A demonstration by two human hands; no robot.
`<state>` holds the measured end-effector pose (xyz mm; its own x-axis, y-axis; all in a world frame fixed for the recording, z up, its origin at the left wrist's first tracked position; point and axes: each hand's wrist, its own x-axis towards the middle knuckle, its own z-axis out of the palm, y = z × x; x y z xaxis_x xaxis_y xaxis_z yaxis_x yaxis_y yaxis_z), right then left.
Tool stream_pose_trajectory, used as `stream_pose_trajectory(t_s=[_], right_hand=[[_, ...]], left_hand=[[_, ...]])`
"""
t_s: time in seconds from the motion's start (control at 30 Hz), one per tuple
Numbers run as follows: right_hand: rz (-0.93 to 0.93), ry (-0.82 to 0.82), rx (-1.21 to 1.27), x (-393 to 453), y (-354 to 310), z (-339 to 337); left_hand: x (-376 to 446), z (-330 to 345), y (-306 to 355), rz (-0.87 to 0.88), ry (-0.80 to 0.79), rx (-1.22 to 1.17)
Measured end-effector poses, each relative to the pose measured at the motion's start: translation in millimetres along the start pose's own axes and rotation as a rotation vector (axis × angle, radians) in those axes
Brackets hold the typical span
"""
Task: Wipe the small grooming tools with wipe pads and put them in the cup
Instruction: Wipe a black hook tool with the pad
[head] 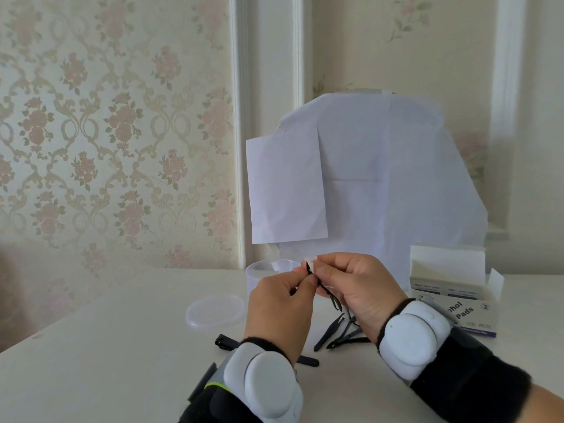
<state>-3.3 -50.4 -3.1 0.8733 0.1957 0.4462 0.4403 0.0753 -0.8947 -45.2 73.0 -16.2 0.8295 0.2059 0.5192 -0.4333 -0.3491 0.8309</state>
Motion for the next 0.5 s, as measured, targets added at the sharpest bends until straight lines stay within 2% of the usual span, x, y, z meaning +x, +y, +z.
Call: stream_pose_trajectory(t_s=[0.23,0.5], right_hand=[[0.117,0.020,0.131,1.4,0.4,-1.4],[0.120,0.045,0.192,-1.1,2.2,2.5]], left_hand=[[-2.6,-1.3,2.2,-0.009,-0.045,-0.062],[0.9,0.1,-3.2,-0.019,-0.034,-0.028]])
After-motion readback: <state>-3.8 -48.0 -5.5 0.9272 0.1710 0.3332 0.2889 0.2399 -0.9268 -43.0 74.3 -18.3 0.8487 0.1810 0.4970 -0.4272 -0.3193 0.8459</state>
